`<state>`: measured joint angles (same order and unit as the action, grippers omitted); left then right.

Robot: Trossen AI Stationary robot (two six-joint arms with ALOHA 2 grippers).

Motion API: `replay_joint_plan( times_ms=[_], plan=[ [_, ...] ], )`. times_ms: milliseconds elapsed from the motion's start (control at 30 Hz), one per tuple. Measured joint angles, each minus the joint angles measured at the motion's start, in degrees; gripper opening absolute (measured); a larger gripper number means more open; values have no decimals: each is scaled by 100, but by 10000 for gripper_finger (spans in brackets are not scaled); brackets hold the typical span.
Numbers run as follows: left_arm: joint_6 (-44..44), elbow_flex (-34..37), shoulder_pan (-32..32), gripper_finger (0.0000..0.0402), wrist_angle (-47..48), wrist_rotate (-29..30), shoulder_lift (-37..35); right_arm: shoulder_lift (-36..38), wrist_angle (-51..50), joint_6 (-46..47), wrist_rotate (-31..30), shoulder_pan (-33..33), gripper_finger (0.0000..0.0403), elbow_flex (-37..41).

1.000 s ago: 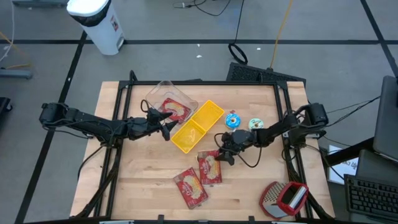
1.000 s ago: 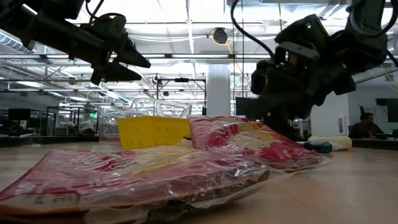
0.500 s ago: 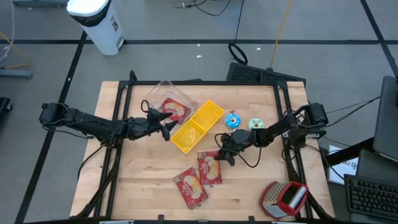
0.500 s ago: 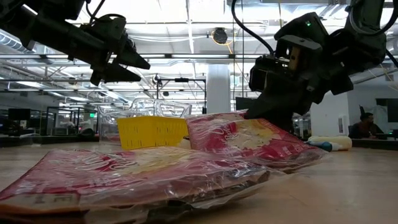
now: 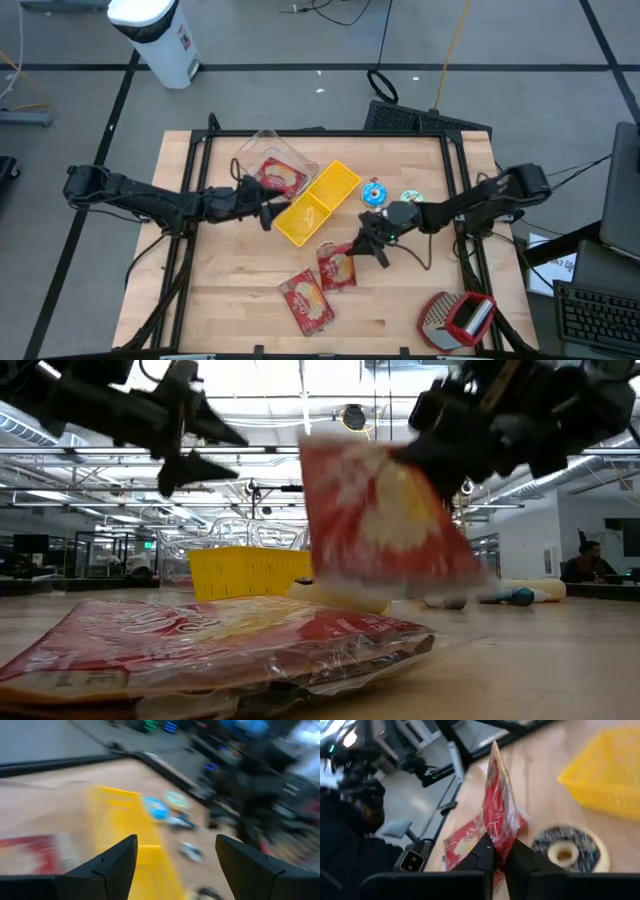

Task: Pick & Place Food Item
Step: Put the right red popcorn bag into the transparent bin

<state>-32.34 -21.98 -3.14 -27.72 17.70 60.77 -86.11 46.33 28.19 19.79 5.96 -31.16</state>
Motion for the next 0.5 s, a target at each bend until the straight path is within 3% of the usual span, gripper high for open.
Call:
replay_joint_plan(
  times_ms=[100,167,333,500],
  plan=[
    [191,-463,-100,271,511,-622,-1,402,-321,-669,-49,89,10,0],
    [278,-958,-166,271,1406,-773,35,636,-589,-1074,-232,170,12,0],
    [309,-2434,-276,271,3438,-992,638,1083,-1346,-2238,-1164,397,10,-7],
    [859,-3445,-369,271,3912,-1600,1603,1243,-1513,-3103,-2146,676,9,-7]
  ],
)
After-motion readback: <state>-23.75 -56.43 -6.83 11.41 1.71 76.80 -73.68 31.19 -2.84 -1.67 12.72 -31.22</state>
